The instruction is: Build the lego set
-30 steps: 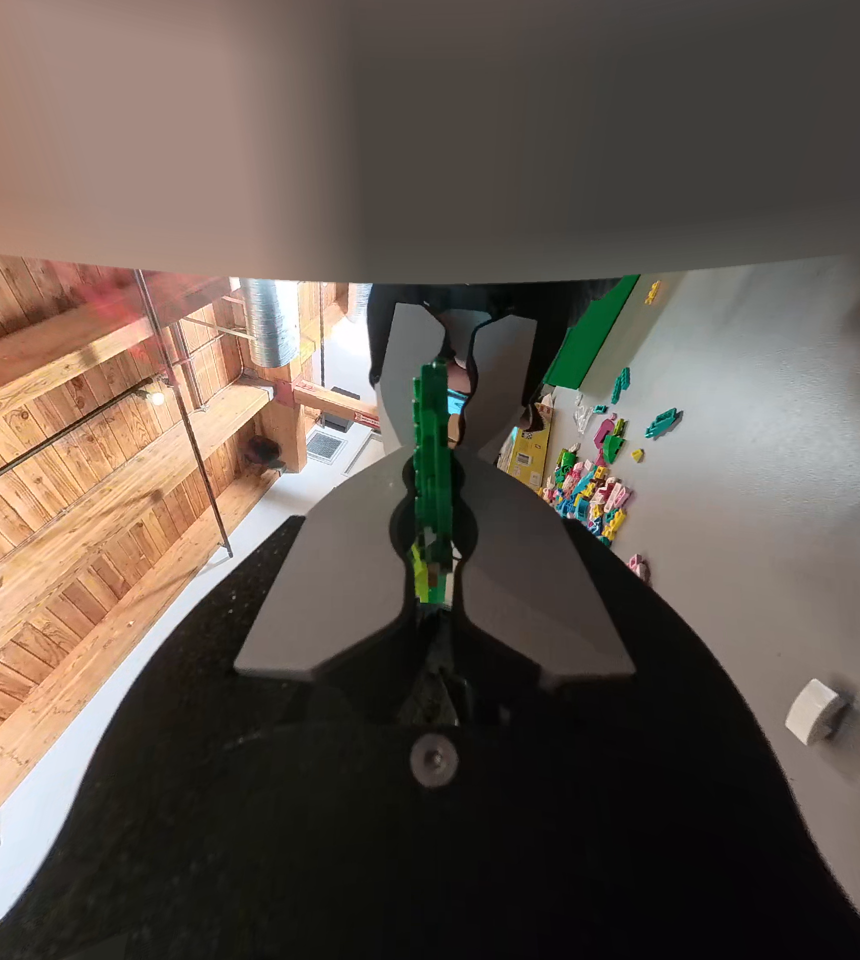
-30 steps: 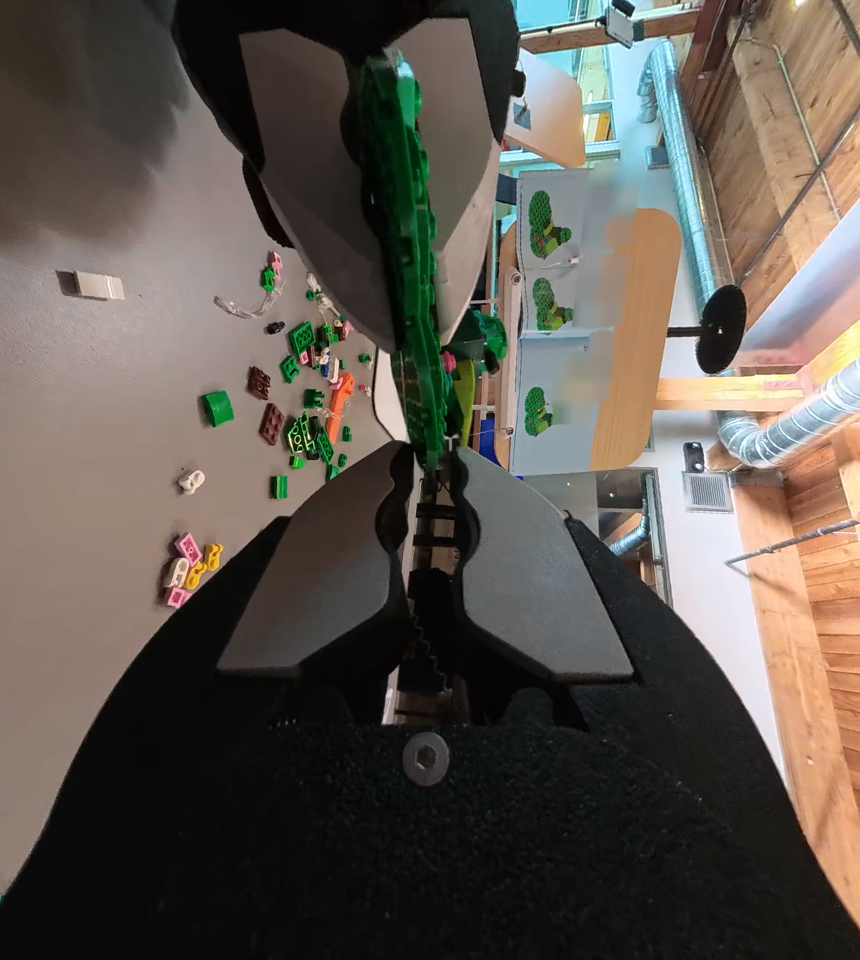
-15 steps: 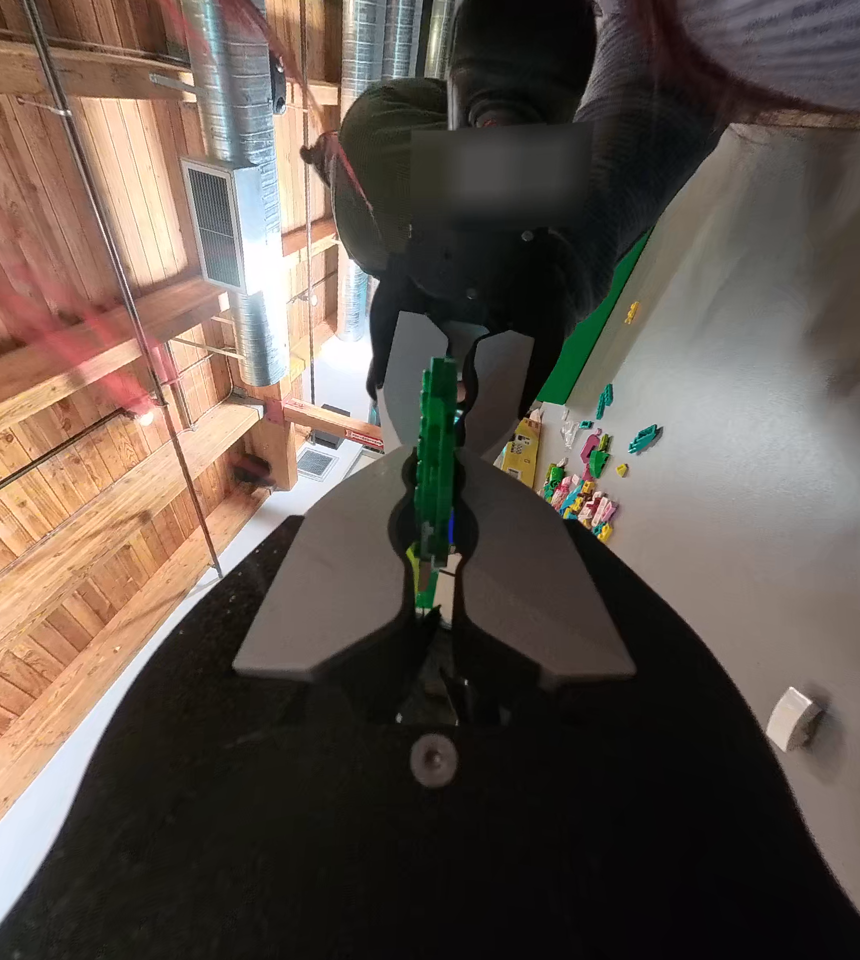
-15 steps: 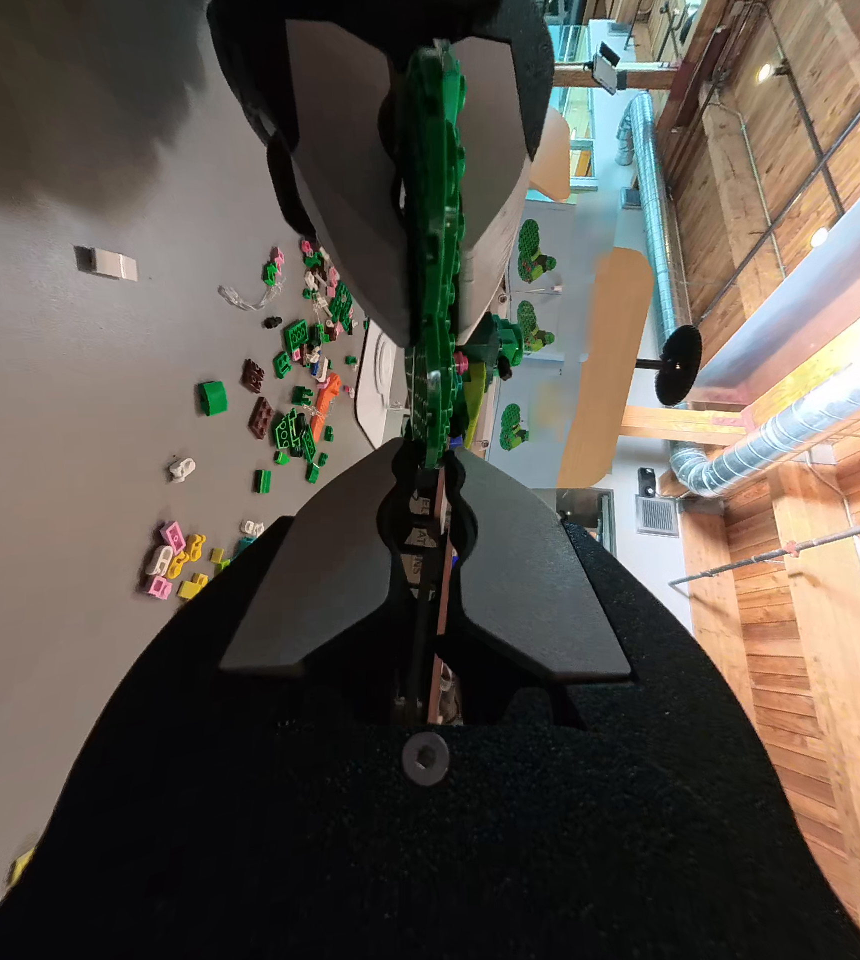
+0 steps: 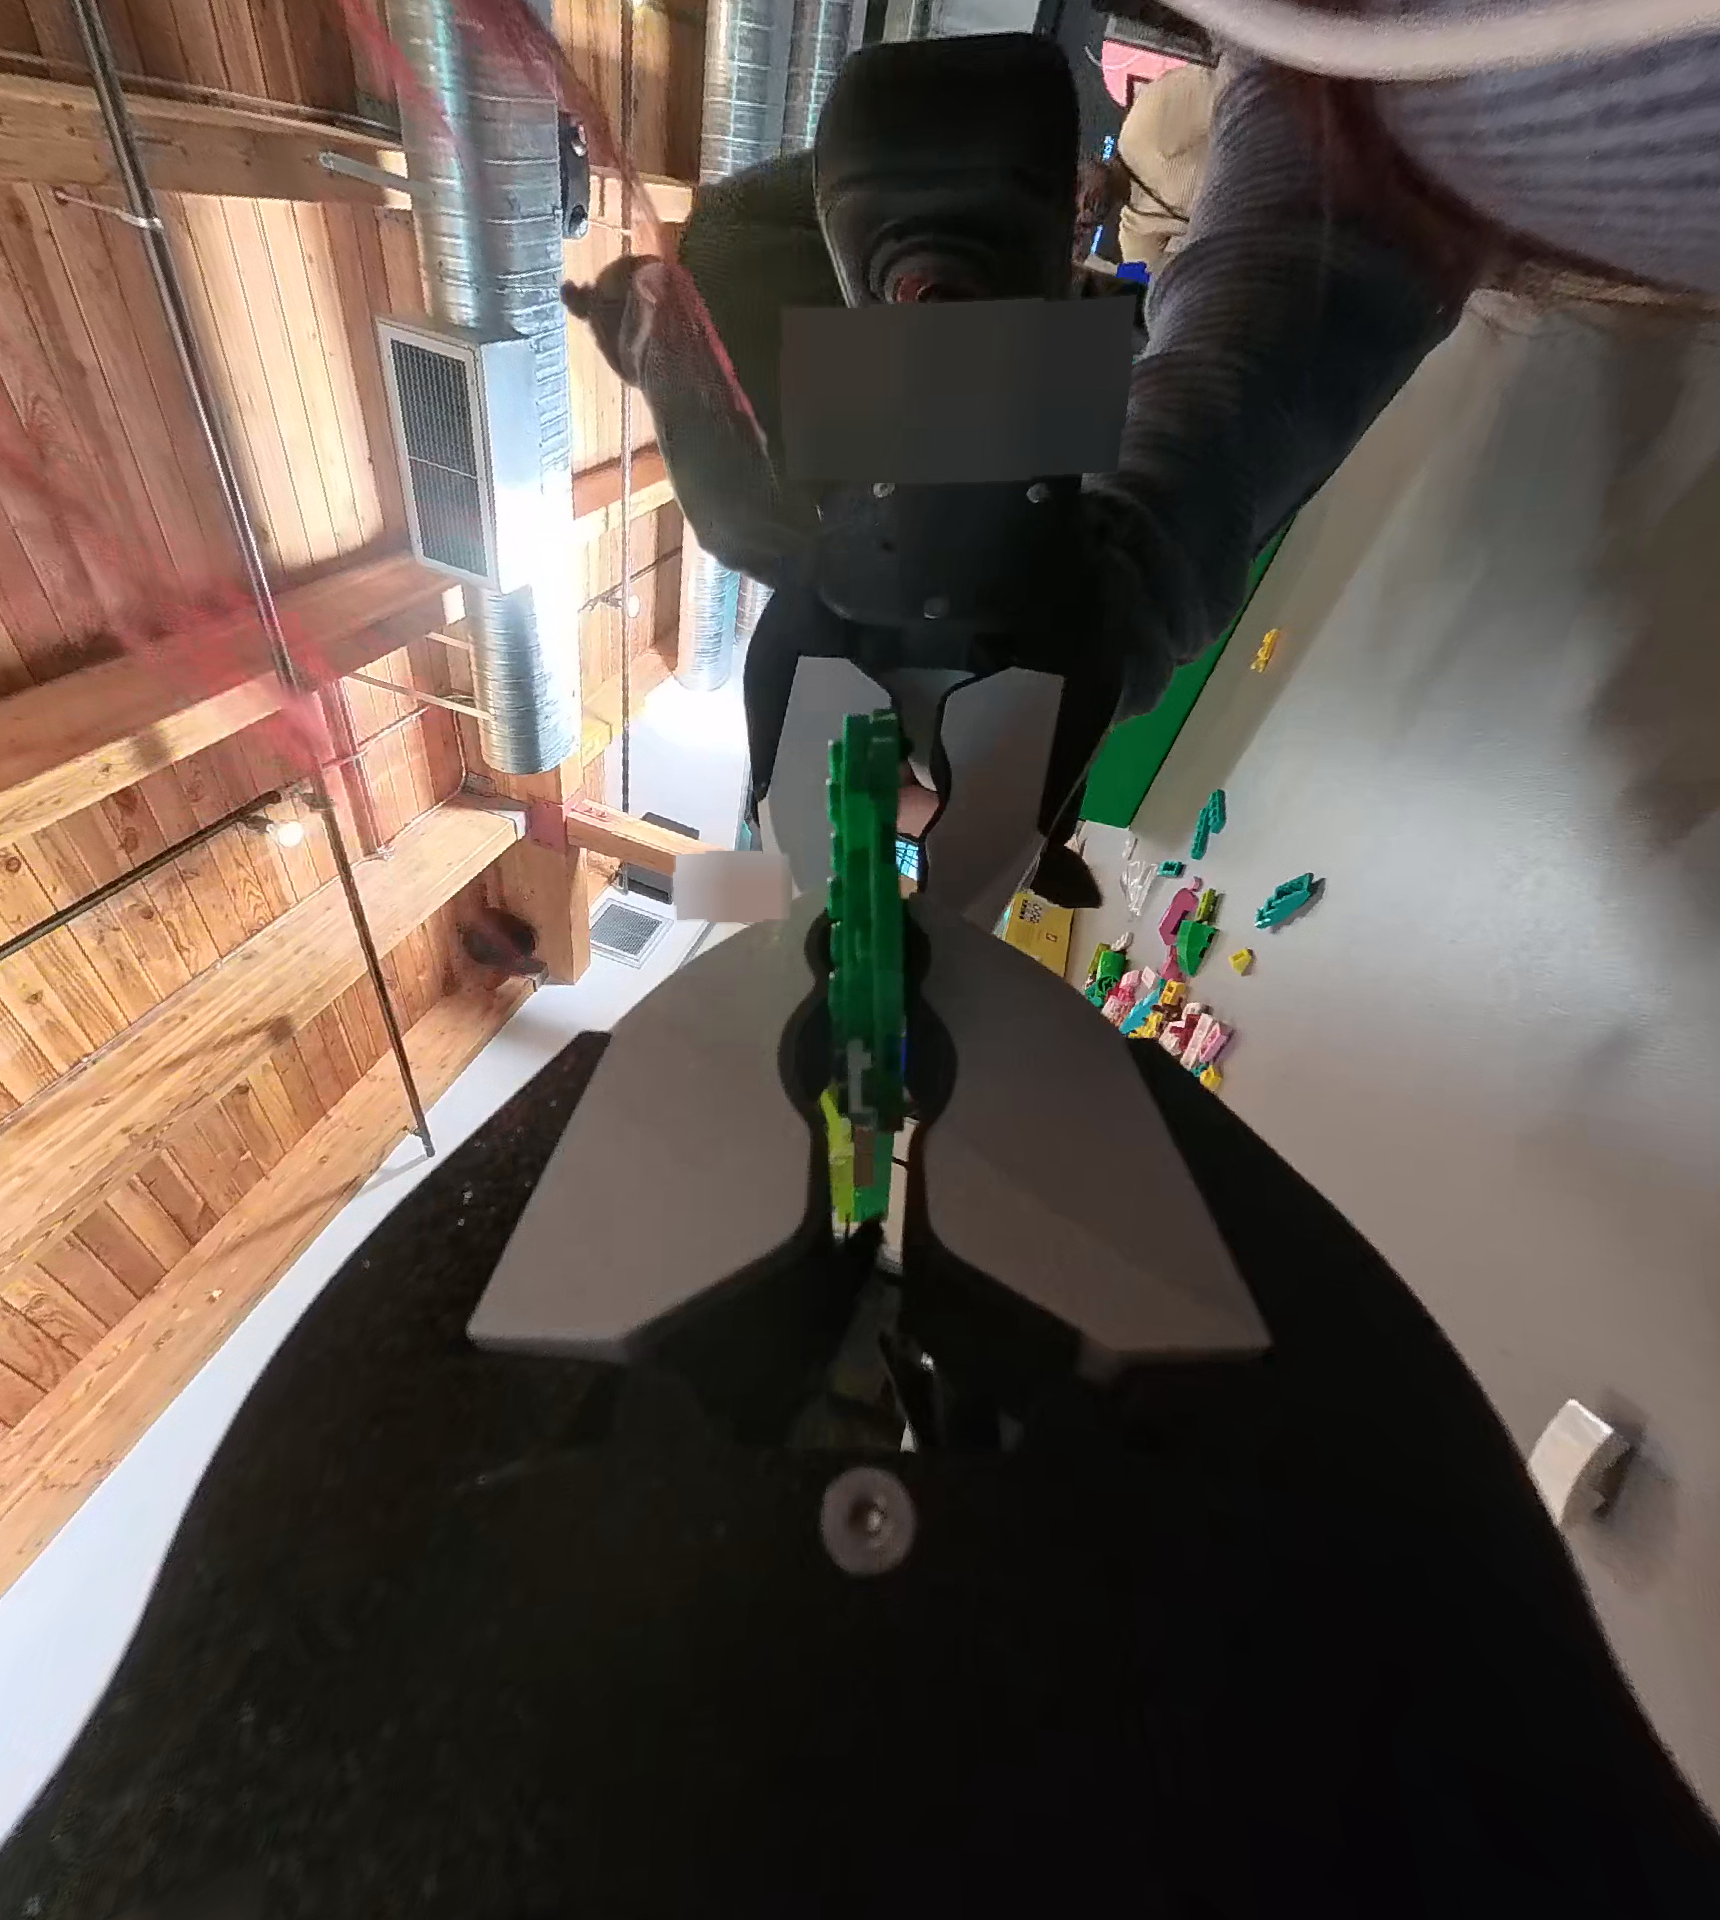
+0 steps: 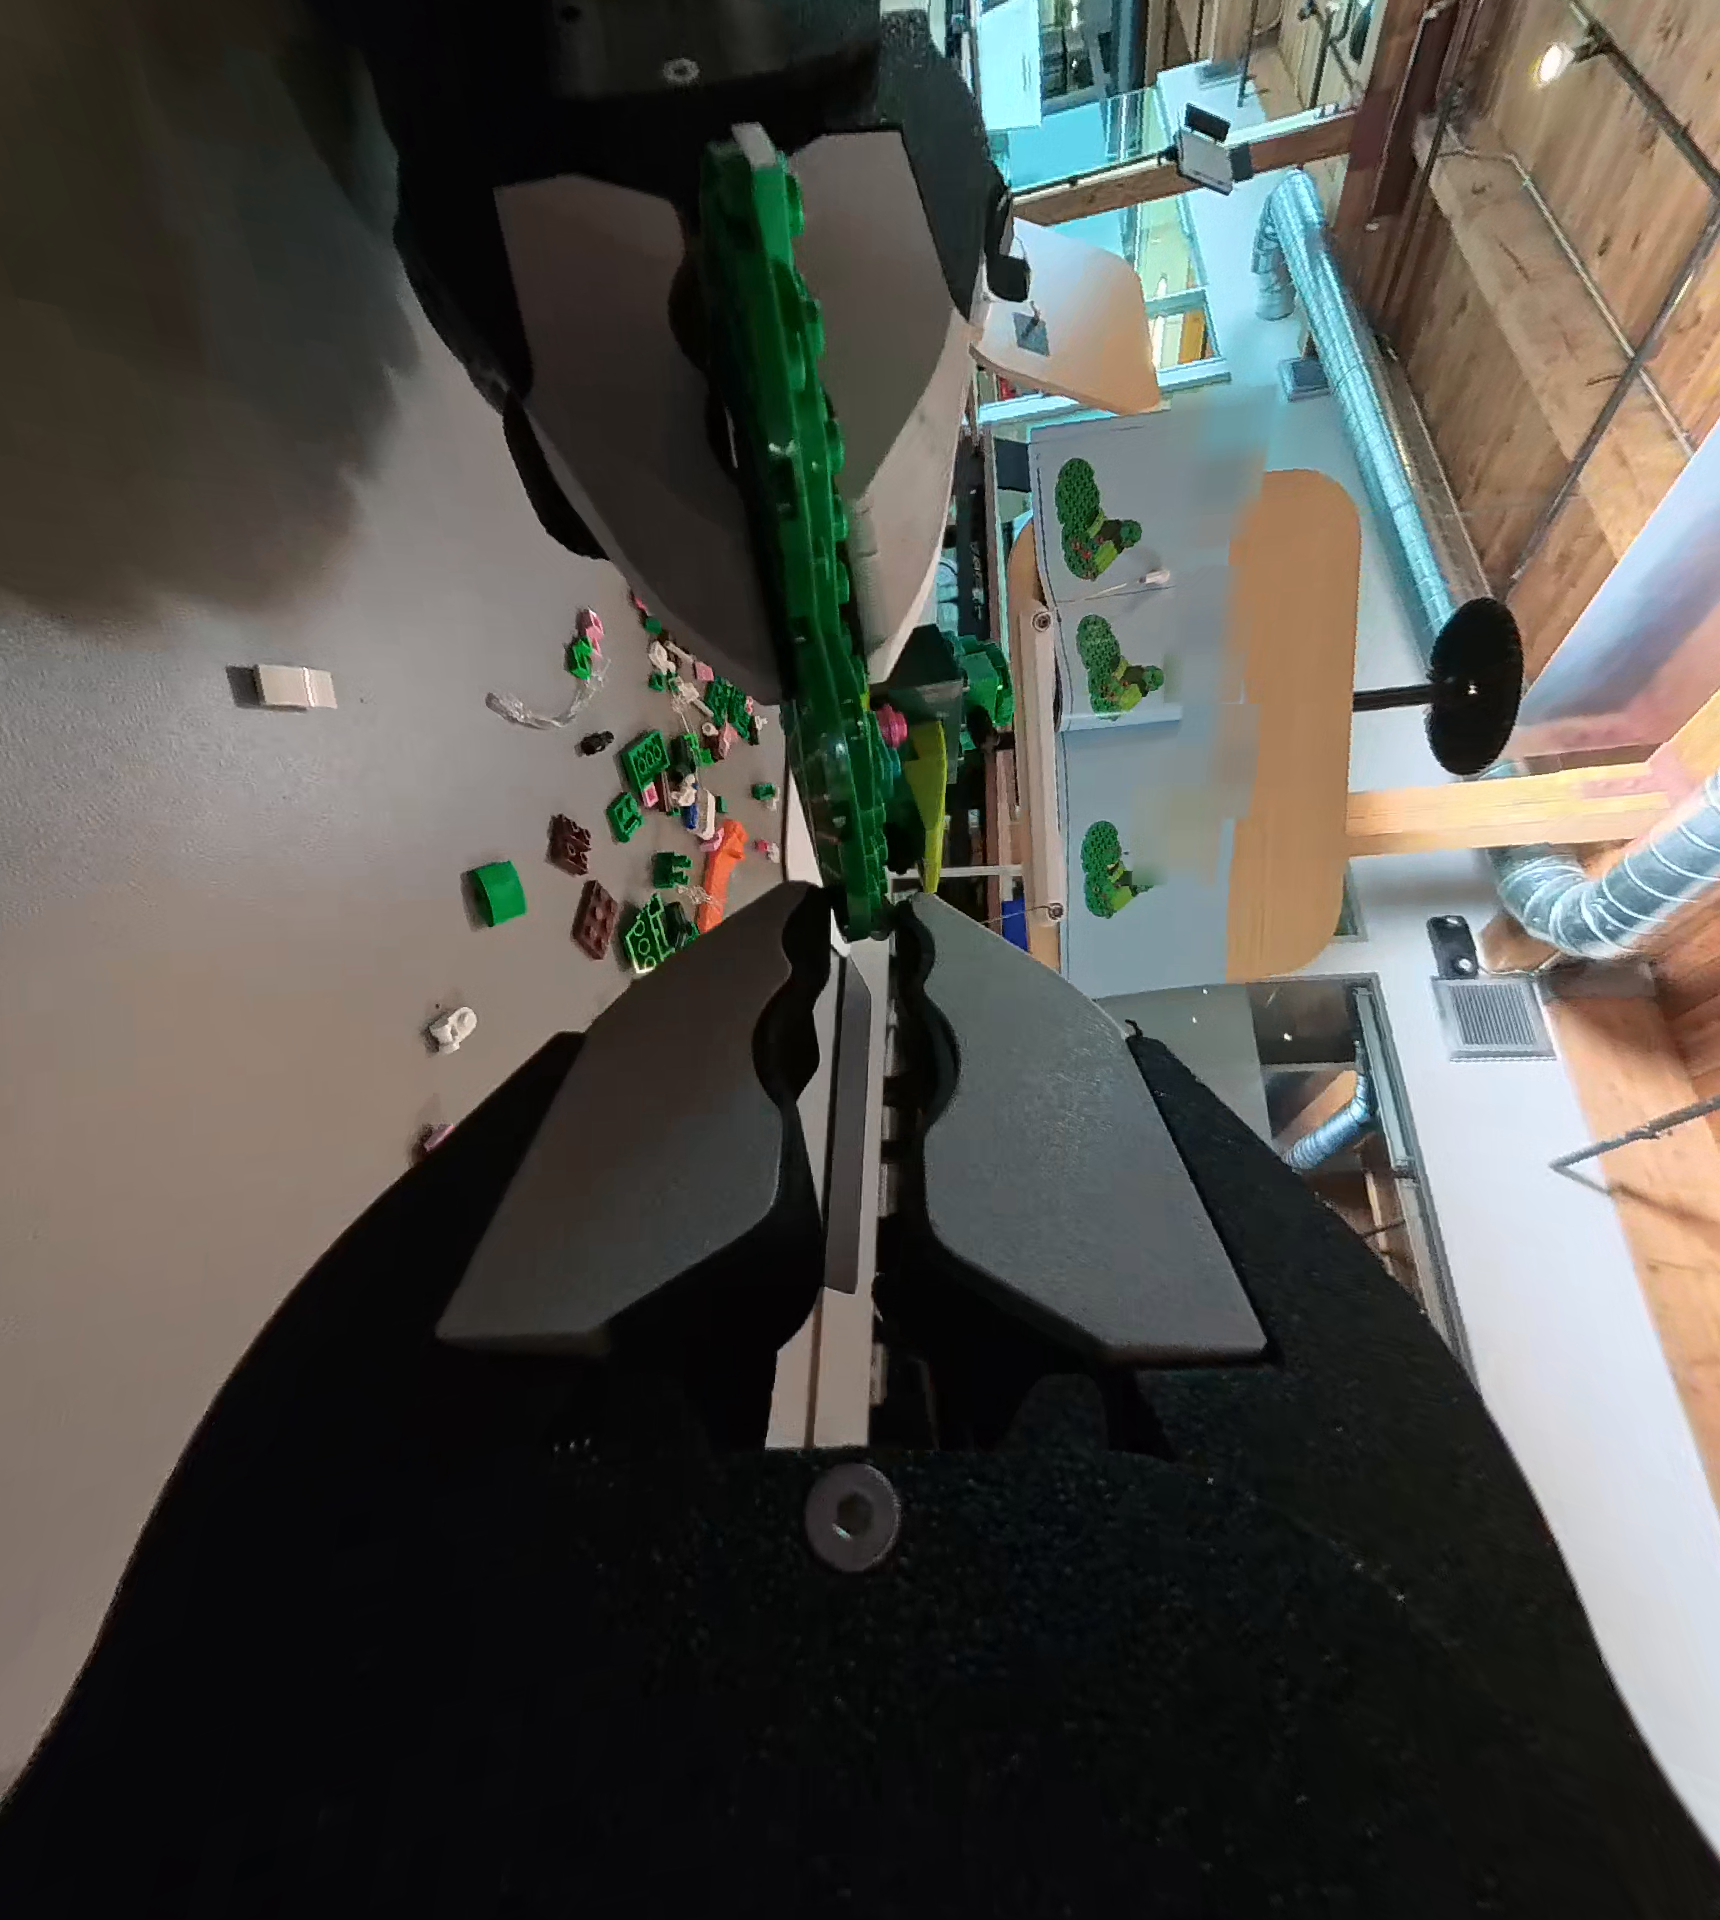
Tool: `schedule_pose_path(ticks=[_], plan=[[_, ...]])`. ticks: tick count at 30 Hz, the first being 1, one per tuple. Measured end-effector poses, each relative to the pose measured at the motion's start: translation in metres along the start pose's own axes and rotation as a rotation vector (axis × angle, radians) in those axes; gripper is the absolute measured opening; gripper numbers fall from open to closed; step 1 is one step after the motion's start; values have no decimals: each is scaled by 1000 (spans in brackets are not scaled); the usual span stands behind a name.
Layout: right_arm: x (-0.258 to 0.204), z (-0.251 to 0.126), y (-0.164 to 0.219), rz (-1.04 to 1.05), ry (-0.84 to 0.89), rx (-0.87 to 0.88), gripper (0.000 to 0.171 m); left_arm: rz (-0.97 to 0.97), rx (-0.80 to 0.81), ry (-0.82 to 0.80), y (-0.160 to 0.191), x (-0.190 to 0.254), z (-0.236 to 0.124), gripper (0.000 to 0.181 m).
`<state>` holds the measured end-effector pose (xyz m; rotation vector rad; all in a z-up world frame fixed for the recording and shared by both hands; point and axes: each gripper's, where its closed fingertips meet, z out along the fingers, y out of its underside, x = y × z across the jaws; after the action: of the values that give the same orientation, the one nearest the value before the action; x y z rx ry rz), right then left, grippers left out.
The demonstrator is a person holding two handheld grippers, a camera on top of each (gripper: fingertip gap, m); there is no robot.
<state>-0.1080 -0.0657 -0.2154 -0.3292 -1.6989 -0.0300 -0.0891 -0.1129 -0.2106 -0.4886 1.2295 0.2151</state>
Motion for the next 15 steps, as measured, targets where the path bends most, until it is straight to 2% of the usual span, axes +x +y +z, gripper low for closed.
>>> schedule_pose_path(ticks=[15], plan=[[1,-3,-3,89,-30,34,18,11,18,8,-4,1,0,8]])
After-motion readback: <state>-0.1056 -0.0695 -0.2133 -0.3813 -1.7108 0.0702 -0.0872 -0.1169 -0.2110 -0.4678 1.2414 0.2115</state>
